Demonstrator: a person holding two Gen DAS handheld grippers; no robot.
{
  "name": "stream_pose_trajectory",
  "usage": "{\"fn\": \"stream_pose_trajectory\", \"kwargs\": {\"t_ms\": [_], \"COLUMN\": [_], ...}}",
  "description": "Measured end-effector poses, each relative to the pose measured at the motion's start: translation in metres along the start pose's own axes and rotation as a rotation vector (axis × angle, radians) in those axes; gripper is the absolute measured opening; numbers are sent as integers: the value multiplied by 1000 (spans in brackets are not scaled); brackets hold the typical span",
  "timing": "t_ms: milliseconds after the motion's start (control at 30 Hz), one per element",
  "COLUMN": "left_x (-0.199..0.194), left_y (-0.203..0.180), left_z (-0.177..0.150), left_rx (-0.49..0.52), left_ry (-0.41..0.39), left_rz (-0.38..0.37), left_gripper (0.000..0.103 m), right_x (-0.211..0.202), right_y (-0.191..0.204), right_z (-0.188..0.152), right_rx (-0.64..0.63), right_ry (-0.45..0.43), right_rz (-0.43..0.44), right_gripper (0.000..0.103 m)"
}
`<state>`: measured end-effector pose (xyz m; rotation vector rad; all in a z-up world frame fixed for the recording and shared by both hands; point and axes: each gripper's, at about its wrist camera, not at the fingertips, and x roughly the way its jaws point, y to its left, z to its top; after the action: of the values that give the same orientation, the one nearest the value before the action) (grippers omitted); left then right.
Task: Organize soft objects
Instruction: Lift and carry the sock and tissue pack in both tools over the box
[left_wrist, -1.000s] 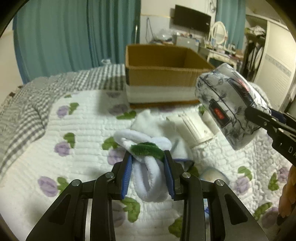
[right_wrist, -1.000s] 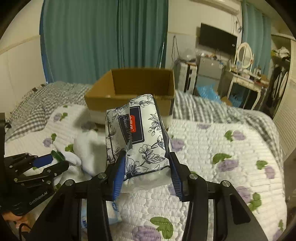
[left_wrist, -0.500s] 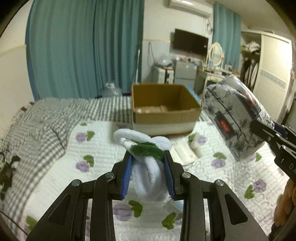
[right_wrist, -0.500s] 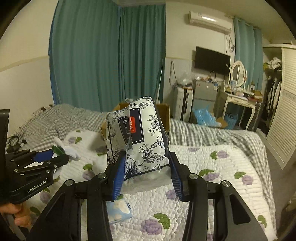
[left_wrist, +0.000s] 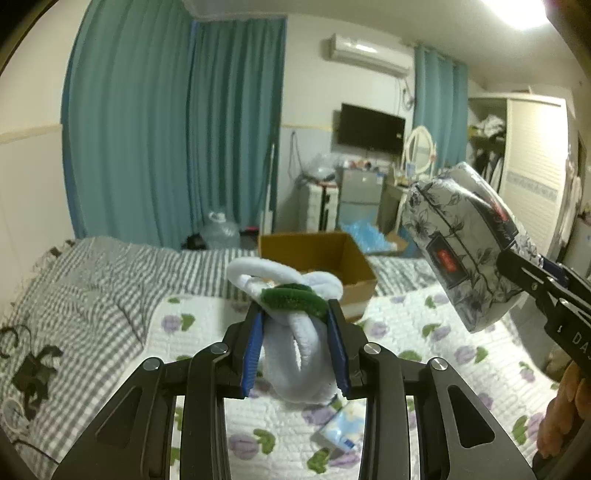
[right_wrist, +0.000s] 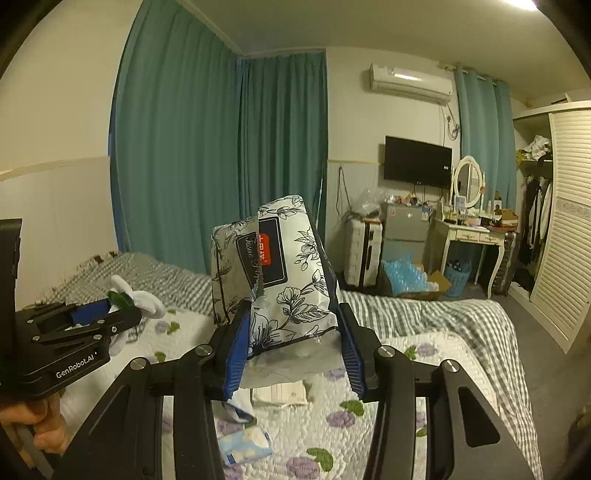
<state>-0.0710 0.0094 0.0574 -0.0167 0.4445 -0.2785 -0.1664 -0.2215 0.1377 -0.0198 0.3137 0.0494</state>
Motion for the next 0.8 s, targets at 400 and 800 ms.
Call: {"fn": "stream_pose_trajectory", "kwargs": {"t_ms": [400, 800], "left_x": [3, 33], "left_y": [3, 2], "left_z": [34, 68], "left_rx": [8, 39], "left_ry": [-89, -153], "left_rz": [-6, -9], "left_gripper": [32, 32], "right_x": [-7, 29], "right_y": [5, 3], "right_z": [38, 58], "right_rx": [-16, -7], "right_ry": [-106, -126], "right_rz": [4, 9], "right_gripper": [45, 45]}}
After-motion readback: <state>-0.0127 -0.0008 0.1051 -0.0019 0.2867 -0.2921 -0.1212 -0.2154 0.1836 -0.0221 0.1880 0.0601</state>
